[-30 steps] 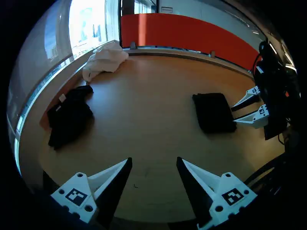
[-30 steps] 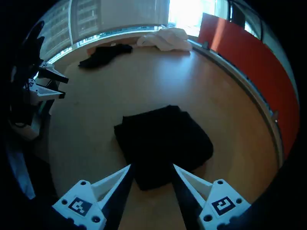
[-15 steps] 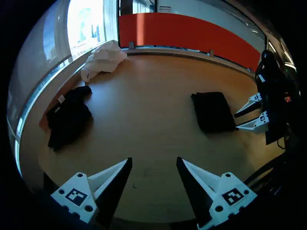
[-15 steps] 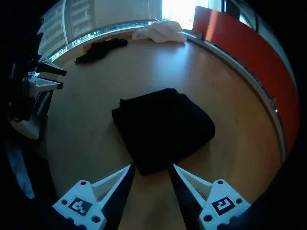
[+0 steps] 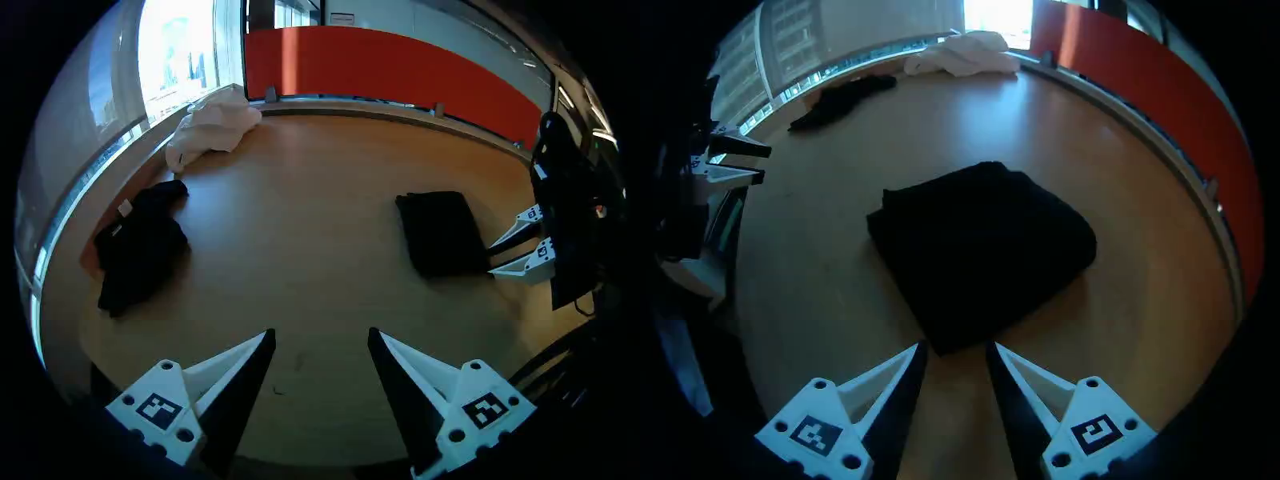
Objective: Fold towel
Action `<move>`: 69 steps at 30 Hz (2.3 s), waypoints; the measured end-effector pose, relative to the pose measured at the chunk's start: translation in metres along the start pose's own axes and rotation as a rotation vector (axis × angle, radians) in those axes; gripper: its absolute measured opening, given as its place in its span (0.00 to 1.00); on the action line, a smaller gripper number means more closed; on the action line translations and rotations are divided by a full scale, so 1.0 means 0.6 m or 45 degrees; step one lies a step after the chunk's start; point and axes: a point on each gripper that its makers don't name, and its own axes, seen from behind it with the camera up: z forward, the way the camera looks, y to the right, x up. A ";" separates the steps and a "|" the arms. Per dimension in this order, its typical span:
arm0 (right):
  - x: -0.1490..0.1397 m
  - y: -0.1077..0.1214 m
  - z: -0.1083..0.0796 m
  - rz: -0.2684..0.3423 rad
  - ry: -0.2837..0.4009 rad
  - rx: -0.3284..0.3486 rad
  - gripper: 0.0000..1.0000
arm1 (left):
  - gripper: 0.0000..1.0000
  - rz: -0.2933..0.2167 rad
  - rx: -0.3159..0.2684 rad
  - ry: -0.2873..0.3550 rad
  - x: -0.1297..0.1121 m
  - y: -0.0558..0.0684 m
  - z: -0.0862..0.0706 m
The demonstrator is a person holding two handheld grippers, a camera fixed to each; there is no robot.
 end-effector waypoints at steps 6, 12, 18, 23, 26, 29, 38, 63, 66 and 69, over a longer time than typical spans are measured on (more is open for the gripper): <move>-0.004 0.003 0.004 0.007 -0.003 -0.016 0.42 | 0.85 0.003 0.000 0.000 -0.001 0.000 0.000; -0.003 0.013 0.001 0.025 0.003 -0.039 0.28 | 0.85 0.001 0.000 -0.002 -0.002 -0.002 0.001; -0.005 0.032 -0.004 0.032 0.001 -0.080 0.27 | 0.85 0.006 -0.002 -0.001 0.000 -0.002 0.002; -0.004 0.038 -0.007 0.037 -0.001 -0.082 0.20 | 0.85 0.008 -0.005 -0.002 0.001 -0.001 0.003; -0.002 0.037 -0.008 0.038 0.001 -0.076 0.13 | 0.85 0.009 -0.006 0.000 0.002 -0.001 0.003; -0.001 0.035 -0.008 0.034 0.001 -0.071 0.07 | 0.85 0.011 -0.005 0.001 0.003 -0.001 0.003; 0.003 0.037 -0.011 0.020 0.008 -0.082 0.04 | 0.85 0.010 -0.004 0.001 0.004 -0.002 0.002; 0.191 0.060 -0.146 -0.036 0.386 -0.170 0.03 | 0.85 0.046 -0.038 0.064 0.052 0.017 0.003; 0.208 0.064 -0.160 -0.040 0.425 -0.183 0.03 | 0.85 0.056 -0.045 0.072 0.058 0.021 0.004; 0.215 0.067 -0.169 -0.038 0.447 -0.190 0.03 | 0.85 0.066 -0.050 0.079 0.062 0.024 0.004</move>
